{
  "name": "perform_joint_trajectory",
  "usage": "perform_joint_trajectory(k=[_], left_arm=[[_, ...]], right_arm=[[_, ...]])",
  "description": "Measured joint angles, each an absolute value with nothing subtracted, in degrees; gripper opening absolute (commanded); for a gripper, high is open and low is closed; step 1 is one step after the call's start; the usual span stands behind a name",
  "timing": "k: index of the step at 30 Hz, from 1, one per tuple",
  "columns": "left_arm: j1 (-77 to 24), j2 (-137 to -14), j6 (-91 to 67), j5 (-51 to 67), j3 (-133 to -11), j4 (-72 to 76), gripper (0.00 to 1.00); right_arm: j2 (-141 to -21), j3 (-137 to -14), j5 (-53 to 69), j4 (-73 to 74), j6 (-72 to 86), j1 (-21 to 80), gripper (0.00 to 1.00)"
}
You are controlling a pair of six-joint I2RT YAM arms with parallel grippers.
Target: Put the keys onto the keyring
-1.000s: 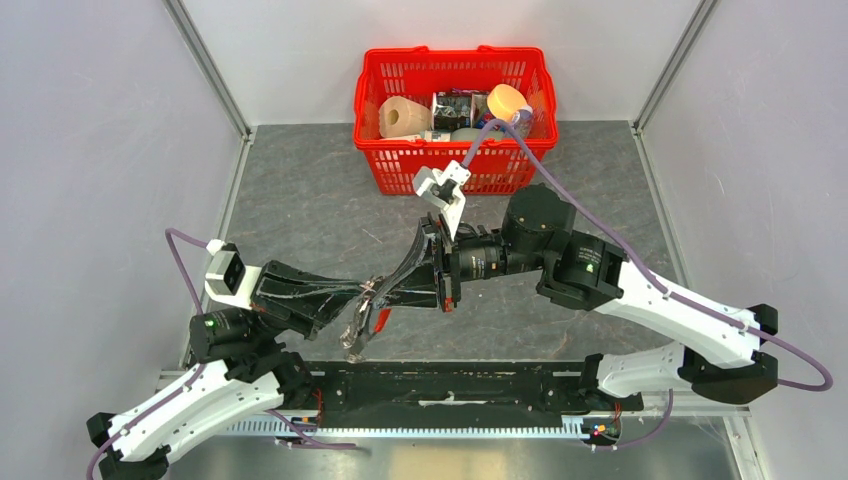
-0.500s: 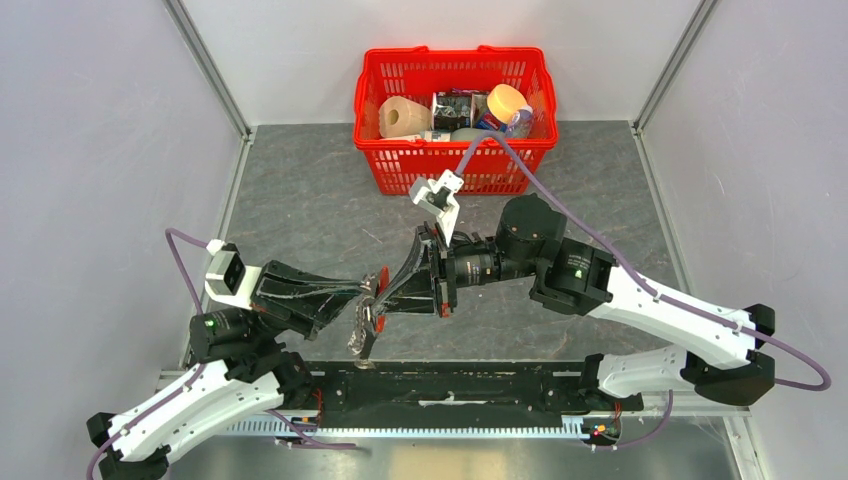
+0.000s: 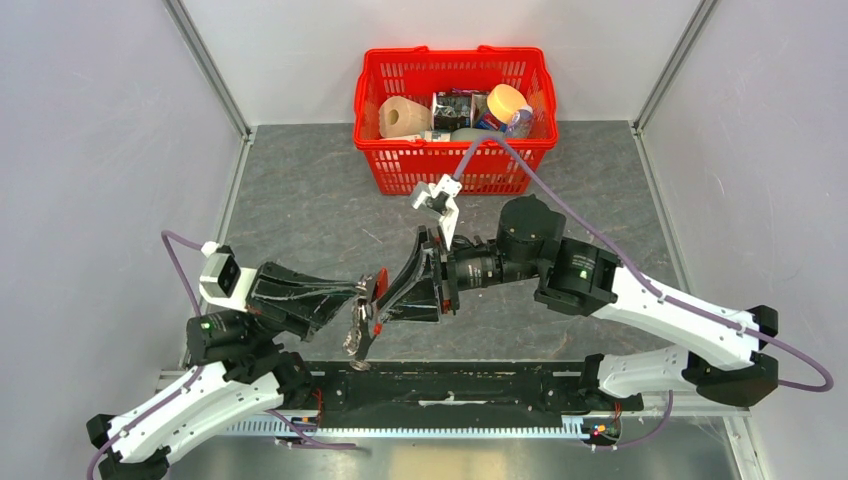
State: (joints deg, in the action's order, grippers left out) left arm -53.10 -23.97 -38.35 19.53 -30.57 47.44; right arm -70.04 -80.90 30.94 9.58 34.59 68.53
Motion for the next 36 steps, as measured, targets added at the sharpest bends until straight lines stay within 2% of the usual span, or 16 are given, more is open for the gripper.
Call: perform_joint_trajectory(k=[8,19,36], left_arm=[[-53.1,-23.5,-38.4,18.9,-30.6,48.3,0.02],[-53.1,-23.6,-39.7,15.3,-29.2,50.3,0.02],[-53.1,-23.9,-40.3,13.6,-28.6,51.4,0.02]], right_arm=[[-67.3,-85.5,27.8,15.5,30.7,68.5,0.41],[-70.0,-87.6,26.7,14.0,30.2,68.5,0.47],[-73.0,-89.4,26.2,11.2,29.3,68.5,0.46]])
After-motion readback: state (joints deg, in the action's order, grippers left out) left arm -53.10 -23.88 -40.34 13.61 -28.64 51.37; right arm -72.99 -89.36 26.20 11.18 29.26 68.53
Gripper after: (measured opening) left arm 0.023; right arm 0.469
